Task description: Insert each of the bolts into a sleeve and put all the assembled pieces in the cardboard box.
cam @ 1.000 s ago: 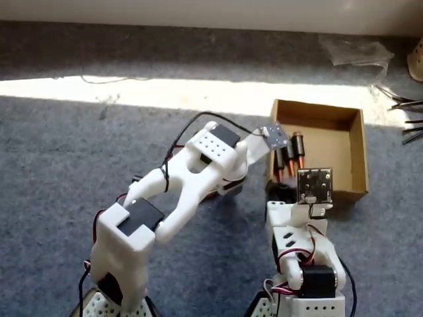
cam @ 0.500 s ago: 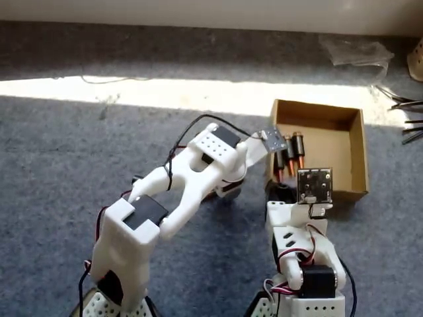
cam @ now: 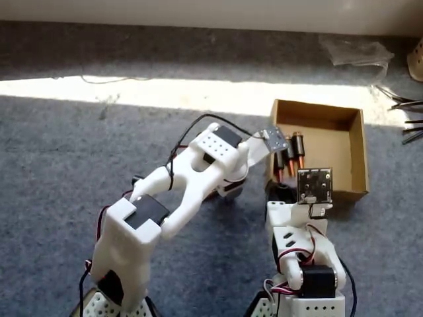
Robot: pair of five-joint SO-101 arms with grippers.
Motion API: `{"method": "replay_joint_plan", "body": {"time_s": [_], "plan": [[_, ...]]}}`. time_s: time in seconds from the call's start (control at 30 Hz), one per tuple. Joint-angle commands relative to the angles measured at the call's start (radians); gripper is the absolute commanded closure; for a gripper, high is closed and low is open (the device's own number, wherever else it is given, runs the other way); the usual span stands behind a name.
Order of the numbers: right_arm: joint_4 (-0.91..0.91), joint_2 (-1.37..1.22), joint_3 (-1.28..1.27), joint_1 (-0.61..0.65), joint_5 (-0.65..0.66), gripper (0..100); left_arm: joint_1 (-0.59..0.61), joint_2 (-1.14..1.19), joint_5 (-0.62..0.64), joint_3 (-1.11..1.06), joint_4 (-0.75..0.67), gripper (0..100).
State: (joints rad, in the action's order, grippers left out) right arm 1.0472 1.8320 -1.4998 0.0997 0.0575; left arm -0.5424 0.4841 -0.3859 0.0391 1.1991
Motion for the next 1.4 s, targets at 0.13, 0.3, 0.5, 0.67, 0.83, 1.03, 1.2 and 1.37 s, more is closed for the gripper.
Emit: {"method": "replay_joint_plan", "body": {"time_s": [0.13,0.3,0.5,0.67,0.83,1.03,1.2,1.37], "plan": [[-0.033,0.007,0.012,-0.010,0.000,99.5,0.010,0.005,0.002,0.039,-0.011,96],[-0.033,0.007,0.012,-0.010,0.000,99.5,0.016,-0.035,0.002,0.101,0.000,98],[-0.033,0.007,0.010,0.028,0.000,99.5,0.019,-0.176,0.002,0.182,0.172,98],[-0.033,0.007,0.008,0.038,0.000,99.5,0.019,-0.291,0.002,0.180,0.233,98],[-0.073,0.007,-0.019,0.039,0.000,99.5,0.019,-0.381,0.002,0.177,0.249,98],[-0.094,0.007,-0.041,0.039,0.000,99.5,0.094,-0.390,0.002,0.180,0.249,98],[-0.094,0.007,-0.044,0.039,0.000,99.5,0.209,-0.390,-0.002,0.185,0.241,98],[-0.094,0.007,-0.044,0.042,0.000,99.5,0.272,-0.392,0.000,0.214,0.207,98]]}}
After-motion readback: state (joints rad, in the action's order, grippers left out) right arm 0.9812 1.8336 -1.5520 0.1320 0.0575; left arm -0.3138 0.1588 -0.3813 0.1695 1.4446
